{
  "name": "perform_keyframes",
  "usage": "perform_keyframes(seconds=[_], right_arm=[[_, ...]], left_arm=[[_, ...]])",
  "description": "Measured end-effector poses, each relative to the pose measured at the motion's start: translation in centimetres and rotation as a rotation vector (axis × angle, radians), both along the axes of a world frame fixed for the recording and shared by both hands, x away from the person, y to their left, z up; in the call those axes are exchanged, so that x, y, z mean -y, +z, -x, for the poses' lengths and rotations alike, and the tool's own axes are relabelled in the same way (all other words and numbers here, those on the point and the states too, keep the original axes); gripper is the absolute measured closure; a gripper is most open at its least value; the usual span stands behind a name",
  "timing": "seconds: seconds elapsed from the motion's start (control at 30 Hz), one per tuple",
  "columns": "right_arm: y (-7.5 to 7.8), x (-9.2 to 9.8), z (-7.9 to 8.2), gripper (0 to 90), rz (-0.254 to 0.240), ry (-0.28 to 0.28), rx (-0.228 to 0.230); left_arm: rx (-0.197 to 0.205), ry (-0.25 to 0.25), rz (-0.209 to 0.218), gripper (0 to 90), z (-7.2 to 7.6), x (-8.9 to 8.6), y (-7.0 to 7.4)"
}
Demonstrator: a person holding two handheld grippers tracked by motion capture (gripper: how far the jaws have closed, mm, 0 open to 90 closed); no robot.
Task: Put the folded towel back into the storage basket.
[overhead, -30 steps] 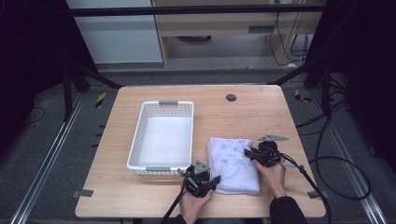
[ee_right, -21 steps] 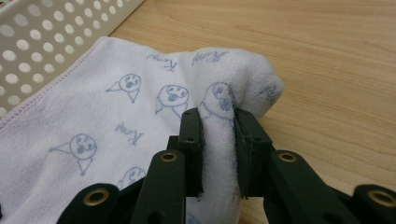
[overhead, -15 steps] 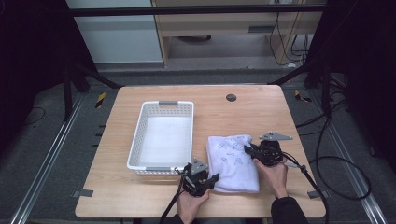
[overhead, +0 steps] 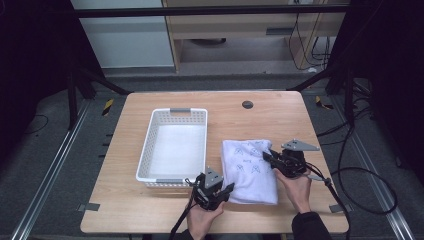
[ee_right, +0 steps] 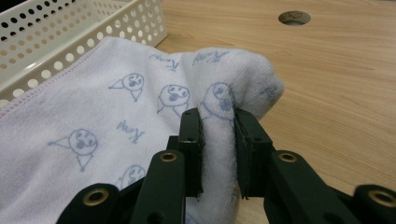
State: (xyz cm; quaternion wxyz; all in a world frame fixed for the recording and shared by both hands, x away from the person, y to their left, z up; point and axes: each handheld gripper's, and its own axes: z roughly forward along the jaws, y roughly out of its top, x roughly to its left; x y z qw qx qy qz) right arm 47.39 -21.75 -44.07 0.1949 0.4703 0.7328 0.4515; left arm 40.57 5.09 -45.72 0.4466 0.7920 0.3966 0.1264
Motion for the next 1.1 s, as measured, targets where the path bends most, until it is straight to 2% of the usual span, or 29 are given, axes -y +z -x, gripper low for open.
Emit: perform_keyframes(seconds=[0.2, 0.43, 0.73, 1.1], right_arm=[[0.6, 0.3, 0.3, 74.7, -0.021, -0.003, 0.018], [1.6, 0.0, 0.6, 74.6, 0.007, -0.003, 0.053], [2.4, 0.1, 0.6, 74.7, -0.008, -0.008, 0.071], [4.3, -0.7, 0.4, 74.6, -0.027, 0.002, 0.12]], left_arm=[[0.021, -0.004, -0.014, 72.8, 0.0, 0.1, 0.8], [0.025, -0.014, -0.018, 72.8, -0.2, 0.0, 1.6], [0.046, -0.024, -0.02, 72.8, -0.5, -0.3, 2.9], [0.09, -0.032, -0.034, 72.8, -0.9, -1.5, 5.2]])
